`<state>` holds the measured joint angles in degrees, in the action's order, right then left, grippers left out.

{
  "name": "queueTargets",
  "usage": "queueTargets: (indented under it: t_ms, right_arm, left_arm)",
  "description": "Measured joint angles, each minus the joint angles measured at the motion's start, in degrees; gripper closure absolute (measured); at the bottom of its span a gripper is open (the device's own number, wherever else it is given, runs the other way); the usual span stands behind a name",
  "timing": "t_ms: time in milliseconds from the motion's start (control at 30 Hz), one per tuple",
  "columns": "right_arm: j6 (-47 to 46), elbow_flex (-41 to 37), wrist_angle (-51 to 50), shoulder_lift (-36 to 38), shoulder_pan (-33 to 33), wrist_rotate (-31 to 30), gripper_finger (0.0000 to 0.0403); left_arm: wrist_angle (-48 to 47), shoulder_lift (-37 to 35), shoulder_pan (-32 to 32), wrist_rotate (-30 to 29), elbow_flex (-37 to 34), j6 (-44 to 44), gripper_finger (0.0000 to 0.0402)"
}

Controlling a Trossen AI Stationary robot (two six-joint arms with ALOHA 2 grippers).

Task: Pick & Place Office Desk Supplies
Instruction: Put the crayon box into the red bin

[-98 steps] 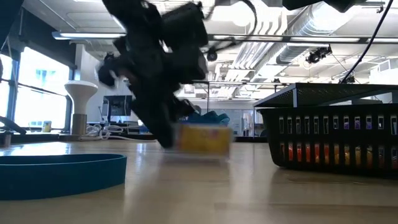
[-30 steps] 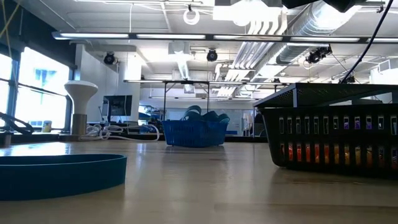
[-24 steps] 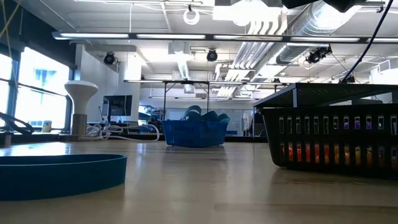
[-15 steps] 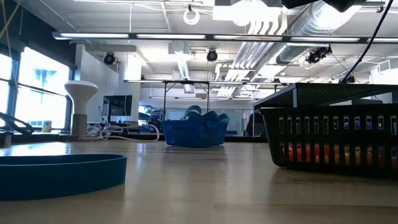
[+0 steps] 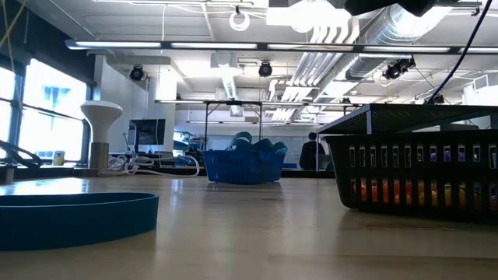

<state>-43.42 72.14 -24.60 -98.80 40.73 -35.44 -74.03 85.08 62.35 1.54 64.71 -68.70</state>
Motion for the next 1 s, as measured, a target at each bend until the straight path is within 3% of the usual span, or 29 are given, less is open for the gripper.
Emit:
queueTargets:
  t_ms: [267,833,1000]
  right_arm:
    - [3.07,0.0,0.0,0.0,-0.02,0.02,0.0259]
    - [3.26,0.0,0.02,0.0,-0.39,0.02,0.0259]
    - [4.12,0.0,0.08,0.0,-0.81,0.02,0.0259]
  left_arm:
    - [0.6,0.0,-0.6,1.56,0.0,5.68,0.0325]
    - [0.27,0.0,0.24,0.11,0.0,-4.22,0.0324]
    - [0.32,0.0,0.19,0.09,0.0,-5.03,0.0303]
